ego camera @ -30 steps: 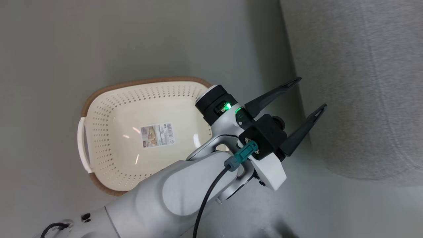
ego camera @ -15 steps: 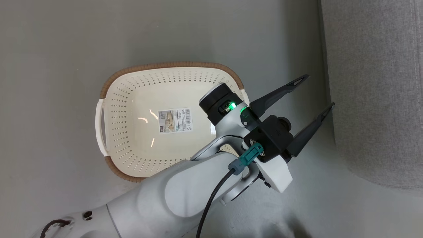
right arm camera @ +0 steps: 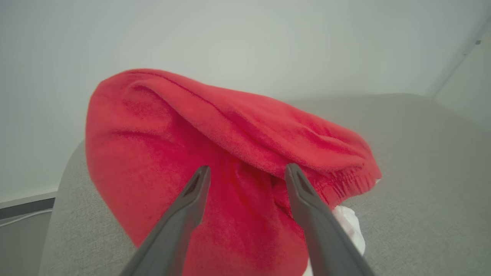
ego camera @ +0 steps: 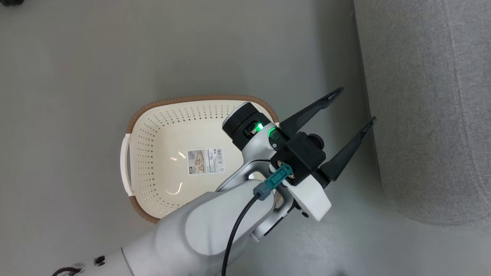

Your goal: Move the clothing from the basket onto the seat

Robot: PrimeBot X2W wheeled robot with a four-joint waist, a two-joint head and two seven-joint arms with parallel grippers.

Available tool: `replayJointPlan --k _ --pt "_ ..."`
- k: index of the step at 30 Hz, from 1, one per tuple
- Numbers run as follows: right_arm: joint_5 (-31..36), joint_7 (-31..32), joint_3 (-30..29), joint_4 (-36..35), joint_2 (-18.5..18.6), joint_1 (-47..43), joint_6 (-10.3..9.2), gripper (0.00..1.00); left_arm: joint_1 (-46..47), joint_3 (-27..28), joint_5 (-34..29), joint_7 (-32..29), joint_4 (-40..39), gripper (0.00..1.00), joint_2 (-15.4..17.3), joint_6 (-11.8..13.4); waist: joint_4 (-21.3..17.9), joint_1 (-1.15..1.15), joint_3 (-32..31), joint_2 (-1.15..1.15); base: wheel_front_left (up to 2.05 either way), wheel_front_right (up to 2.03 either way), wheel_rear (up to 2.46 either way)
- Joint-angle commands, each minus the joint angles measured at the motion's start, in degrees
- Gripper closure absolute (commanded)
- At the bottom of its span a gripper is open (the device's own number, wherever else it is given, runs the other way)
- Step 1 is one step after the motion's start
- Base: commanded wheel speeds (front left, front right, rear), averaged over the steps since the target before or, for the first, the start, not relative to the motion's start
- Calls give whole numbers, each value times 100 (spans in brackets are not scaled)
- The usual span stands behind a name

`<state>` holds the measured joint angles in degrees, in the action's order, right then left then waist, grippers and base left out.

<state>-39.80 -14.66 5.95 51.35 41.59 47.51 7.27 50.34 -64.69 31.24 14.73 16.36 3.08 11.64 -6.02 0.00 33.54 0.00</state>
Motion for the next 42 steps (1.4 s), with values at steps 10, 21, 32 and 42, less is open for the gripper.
replayJointPlan --k 10,21,32,42 --pt "-144 -34 514 -1416 20 -969 22 0 -723 801 -202 27 -105 0 -20 -66 104 0 -756 0 0 0 0" --pt "-188 -34 933 -2535 -453 -1495 22 0 -1687 1938 -566 27 134 0 -20 -202 387 0 -1514 0 0 0 0" --pt "36 -34 1289 -3074 -908 -2052 22 0 -2707 3609 -1201 27 285 0 -11 -289 536 0 -2181 0 0 0 0" --pt "512 -34 1095 -3372 -1347 -2746 22 0 -3811 5046 -1769 27 17 0 0 -264 579 0 -2631 0 0 0 0"
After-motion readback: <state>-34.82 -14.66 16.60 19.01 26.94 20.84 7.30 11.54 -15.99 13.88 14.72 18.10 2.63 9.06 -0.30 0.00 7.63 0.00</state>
